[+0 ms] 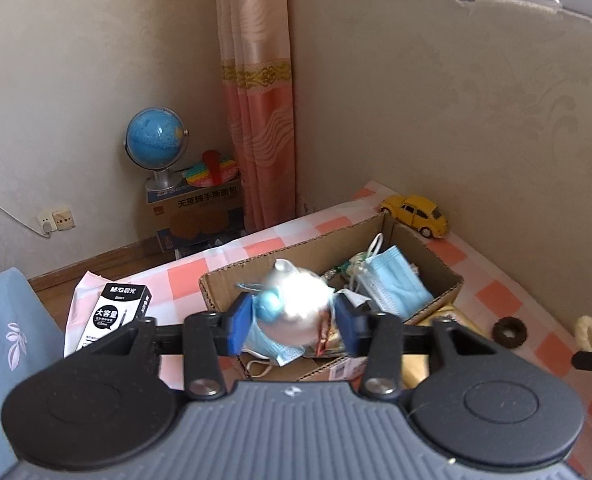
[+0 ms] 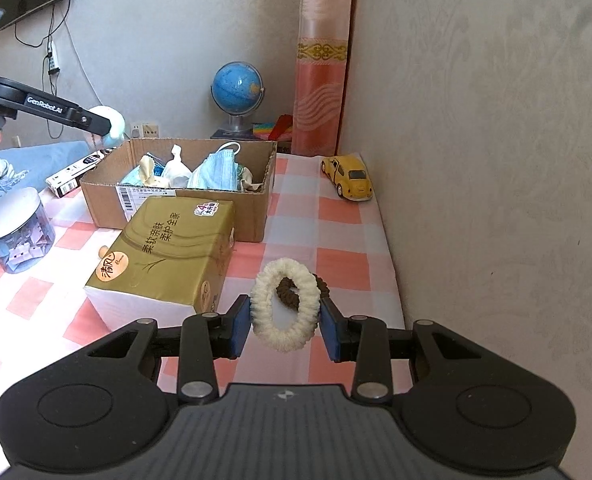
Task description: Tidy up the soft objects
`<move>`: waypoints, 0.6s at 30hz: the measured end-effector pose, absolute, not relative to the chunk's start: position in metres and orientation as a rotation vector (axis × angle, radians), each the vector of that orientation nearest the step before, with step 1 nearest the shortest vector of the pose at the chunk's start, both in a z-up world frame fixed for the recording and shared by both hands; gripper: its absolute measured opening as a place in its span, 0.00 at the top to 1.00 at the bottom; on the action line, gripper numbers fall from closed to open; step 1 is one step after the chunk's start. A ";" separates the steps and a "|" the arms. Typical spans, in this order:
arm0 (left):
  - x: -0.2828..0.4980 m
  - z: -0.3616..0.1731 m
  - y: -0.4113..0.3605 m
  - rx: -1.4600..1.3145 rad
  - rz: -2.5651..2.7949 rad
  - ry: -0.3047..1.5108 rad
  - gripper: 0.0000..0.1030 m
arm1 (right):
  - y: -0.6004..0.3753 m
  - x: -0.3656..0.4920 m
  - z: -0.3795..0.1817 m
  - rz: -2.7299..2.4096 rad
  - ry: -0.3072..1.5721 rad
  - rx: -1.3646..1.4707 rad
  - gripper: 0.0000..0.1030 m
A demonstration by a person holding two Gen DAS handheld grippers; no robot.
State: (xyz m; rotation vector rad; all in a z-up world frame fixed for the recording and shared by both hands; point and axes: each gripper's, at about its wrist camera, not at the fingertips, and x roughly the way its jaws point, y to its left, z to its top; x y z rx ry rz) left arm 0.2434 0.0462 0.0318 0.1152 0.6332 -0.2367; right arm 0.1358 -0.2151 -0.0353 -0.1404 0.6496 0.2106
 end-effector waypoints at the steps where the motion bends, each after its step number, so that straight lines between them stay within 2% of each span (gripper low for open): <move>1: 0.243 0.030 0.047 0.120 -0.224 0.634 0.31 | -0.215 0.137 -0.035 0.211 0.651 -0.142 0.59; 2: 0.240 0.030 0.047 0.125 -0.218 0.630 0.24 | -0.214 0.137 -0.035 0.212 0.649 -0.144 0.59; 4: 0.234 0.030 0.049 0.127 -0.204 0.621 0.22 | -0.213 0.136 -0.033 0.216 0.649 -0.146 0.59; 8: 0.207 0.033 0.054 0.114 -0.204 0.607 0.08 | -0.210 0.136 -0.030 0.233 0.648 -0.155 0.59; 13: 0.165 0.033 0.052 0.110 -0.205 0.603 0.03 | -0.202 0.142 -0.023 0.269 0.650 -0.168 0.59; 18: 0.134 0.025 0.047 0.055 -0.216 0.611 0.02 | -0.189 0.153 -0.011 0.322 0.650 -0.176 0.59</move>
